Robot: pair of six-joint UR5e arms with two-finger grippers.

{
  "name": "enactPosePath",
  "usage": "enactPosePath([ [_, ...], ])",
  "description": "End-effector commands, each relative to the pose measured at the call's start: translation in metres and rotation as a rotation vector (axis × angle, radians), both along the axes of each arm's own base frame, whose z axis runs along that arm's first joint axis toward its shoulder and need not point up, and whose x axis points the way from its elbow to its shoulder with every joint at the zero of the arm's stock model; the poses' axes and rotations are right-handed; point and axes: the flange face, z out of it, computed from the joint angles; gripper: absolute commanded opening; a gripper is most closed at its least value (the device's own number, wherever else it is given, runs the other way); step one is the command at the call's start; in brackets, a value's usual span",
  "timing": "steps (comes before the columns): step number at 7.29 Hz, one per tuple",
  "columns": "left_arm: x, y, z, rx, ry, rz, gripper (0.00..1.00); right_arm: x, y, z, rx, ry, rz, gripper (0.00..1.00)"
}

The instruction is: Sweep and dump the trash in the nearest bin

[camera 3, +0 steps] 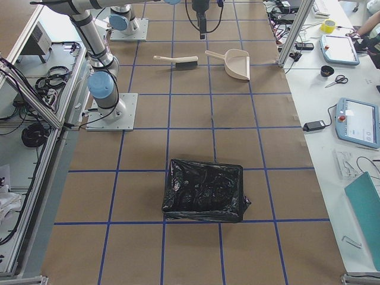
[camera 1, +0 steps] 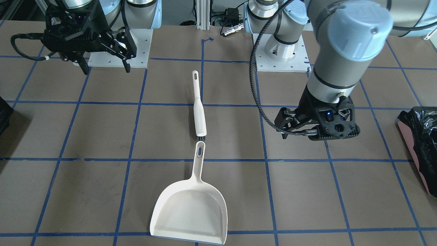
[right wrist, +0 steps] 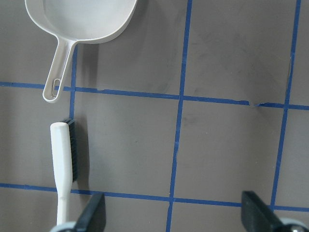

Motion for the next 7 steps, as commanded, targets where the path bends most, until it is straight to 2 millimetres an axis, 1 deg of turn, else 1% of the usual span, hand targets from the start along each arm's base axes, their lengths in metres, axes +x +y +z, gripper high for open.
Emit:
enactPosePath([
  [1, 0.030, 0.022, 0.016, 0.003, 0.041, 0.012, 1.00, 0.000, 0.000, 0.000, 0.001, -0.001, 0.000, 1.00],
  [2, 0.030, 0.044, 0.033, -0.020, 0.027, 0.016, 1.00, 0.000, 0.000, 0.000, 0.001, -0.001, 0.000, 1.00],
  [3, 0.025, 0.063, 0.052, -0.039, 0.037, 0.023, 1.00, 0.000, 0.000, 0.000, -0.001, 0.001, 0.000, 1.00],
  [4, 0.016, 0.071, 0.054, -0.037, 0.039, 0.055, 1.00, 0.000, 0.000, 0.000, 0.001, -0.001, 0.000, 1.00],
  [5, -0.004, 0.078, 0.052, -0.032, 0.036, 0.033, 1.00, 0.000, 0.001, 0.001, -0.002, -0.001, 0.000, 1.00],
  [6, -0.017, 0.080, 0.046, -0.019, 0.030, -0.006, 1.00, 0.000, 0.001, 0.000, -0.001, -0.001, 0.000, 1.00],
  [7, -0.022, 0.084, 0.040, -0.013, 0.027, -0.037, 1.00, 0.000, 0.000, 0.000, 0.001, -0.001, 0.000, 1.00],
])
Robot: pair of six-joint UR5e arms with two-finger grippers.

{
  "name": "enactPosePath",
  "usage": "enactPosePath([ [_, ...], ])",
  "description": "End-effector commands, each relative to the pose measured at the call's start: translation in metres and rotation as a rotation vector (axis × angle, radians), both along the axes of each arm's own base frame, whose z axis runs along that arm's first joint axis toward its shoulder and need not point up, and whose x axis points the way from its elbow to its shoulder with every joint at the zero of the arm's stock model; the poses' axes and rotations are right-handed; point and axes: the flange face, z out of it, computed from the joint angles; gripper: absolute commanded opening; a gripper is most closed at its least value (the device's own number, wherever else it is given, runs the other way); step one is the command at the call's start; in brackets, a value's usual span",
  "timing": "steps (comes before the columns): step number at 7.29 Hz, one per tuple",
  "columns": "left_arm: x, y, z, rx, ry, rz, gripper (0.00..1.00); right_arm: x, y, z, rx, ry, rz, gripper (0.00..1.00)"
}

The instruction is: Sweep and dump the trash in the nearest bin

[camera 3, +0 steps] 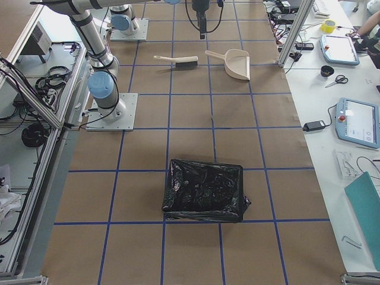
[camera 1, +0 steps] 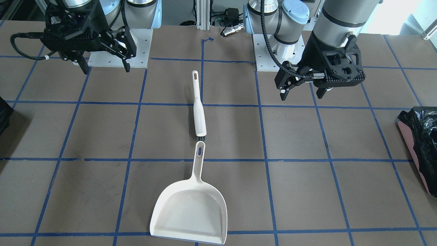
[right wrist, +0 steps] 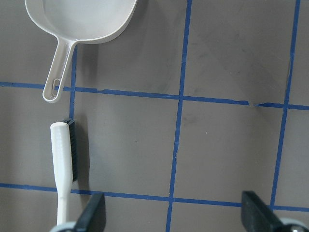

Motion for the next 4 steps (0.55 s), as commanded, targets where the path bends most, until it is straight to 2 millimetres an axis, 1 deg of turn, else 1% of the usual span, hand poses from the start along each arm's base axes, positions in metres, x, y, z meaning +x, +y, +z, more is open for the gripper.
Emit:
enactPosePath([
  [1, -0.0094, 0.0057, -0.0067, 0.005, -0.007, -0.071, 1.00, -0.0003, 0.0002, 0.0000, 0.000, 0.003, 0.000, 1.00],
  [2, -0.0098, 0.0079, -0.0029, -0.003, -0.010, -0.074, 1.00, -0.0001, -0.0004, 0.0001, 0.000, 0.001, 0.000, 1.00],
  [3, -0.0094, 0.0046, -0.0087, 0.006, -0.007, -0.073, 1.00, 0.0003, -0.0003, -0.0007, 0.002, -0.003, 0.000, 1.00],
  [4, -0.0094, 0.0034, -0.0101, 0.008, -0.007, -0.072, 1.00, 0.0002, -0.0003, -0.0007, 0.001, -0.002, 0.000, 1.00],
])
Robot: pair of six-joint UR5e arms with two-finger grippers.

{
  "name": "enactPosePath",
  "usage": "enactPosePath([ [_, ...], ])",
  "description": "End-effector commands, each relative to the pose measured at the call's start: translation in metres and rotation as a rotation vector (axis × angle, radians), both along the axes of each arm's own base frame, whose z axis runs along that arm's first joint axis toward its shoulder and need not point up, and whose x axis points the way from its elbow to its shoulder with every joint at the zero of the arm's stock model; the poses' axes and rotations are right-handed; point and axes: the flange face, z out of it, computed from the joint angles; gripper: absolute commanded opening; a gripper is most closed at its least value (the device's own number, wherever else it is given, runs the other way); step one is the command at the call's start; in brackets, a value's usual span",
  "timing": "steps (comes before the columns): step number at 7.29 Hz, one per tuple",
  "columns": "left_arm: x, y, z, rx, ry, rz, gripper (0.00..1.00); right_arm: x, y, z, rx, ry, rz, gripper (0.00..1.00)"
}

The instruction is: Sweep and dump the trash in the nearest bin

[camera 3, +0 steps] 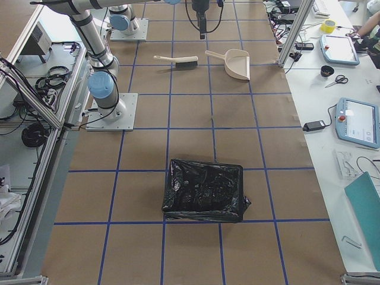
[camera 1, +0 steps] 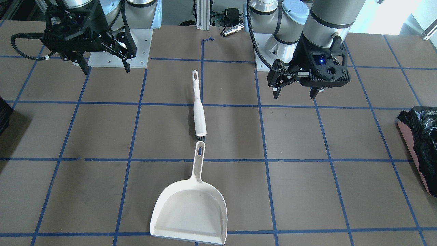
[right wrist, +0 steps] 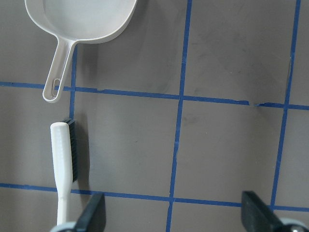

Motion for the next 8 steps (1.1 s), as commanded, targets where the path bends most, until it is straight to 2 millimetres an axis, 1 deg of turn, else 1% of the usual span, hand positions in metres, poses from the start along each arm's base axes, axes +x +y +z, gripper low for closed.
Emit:
enactPosePath([
  [1, 0.0018, 0.0016, 0.0025, -0.006, -0.002, 0.001, 1.00, 0.0002, 0.0000, -0.0003, 0.001, -0.002, 0.000, 1.00],
  [2, 0.0028, 0.0021, 0.0032, -0.006, -0.004, 0.003, 1.00, 0.0001, 0.0000, -0.0003, 0.001, -0.001, 0.000, 1.00],
  [3, 0.0070, -0.0025, -0.0011, 0.000, -0.001, 0.011, 1.00, 0.0002, 0.0000, -0.0003, 0.001, -0.002, 0.000, 1.00],
  [8, 0.0076, -0.0059, -0.0038, 0.002, 0.000, 0.011, 1.00, 0.0004, 0.0000, -0.0003, 0.001, -0.004, 0.000, 1.00],
])
